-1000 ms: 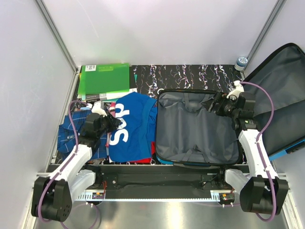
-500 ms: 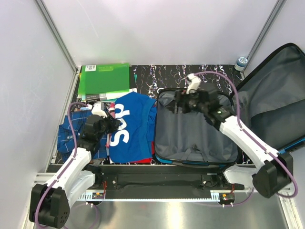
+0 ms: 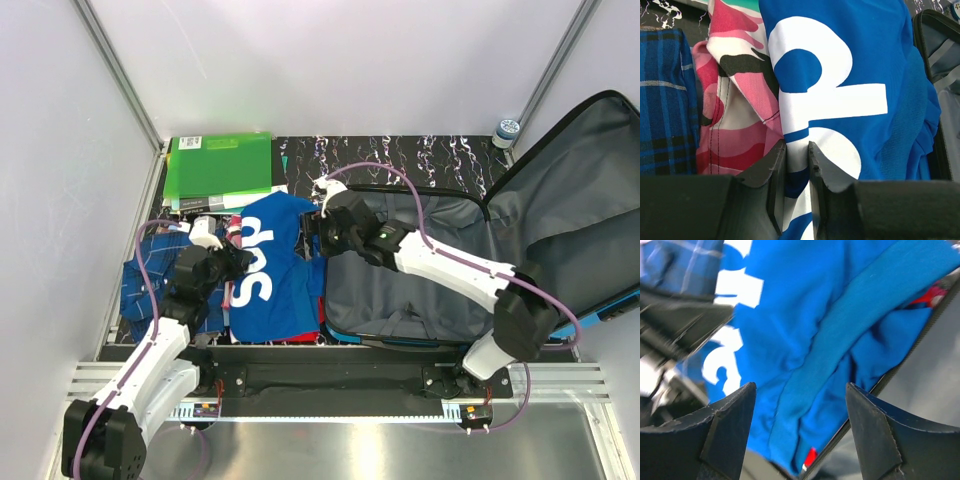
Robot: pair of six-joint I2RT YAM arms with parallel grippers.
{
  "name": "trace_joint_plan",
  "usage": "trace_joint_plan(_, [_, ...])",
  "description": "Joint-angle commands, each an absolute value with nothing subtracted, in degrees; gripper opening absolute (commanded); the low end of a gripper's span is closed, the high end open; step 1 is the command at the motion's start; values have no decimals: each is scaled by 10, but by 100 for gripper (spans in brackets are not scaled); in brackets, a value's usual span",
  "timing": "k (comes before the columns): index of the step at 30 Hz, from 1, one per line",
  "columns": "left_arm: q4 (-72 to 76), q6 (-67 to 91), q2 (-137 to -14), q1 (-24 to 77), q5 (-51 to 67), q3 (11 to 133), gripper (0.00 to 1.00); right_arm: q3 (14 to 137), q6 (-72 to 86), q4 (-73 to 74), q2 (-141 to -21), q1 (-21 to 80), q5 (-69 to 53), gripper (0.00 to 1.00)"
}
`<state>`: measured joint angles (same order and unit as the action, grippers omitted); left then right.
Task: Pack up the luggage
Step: Pick up the clothes at the center of the board.
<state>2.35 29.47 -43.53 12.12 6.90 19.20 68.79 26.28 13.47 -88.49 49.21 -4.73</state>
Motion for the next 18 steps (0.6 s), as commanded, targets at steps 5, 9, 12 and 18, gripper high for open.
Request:
trace_joint_plan(5, [52,291,-432,126,91,191,3,796,302,208,-964,512,106,79])
trace_joint_plan(9, [46,285,-427,126,89,191,1,830,310,239,-1002,512,125,79])
trace_joint_plan(12, [36,280,-425,126,79,192,1,846,318,256,-1023,512,133,78])
trace_joint_plan(18, [31,276,-422,126,75,192,1,877,326,294,-1065,512,155,77])
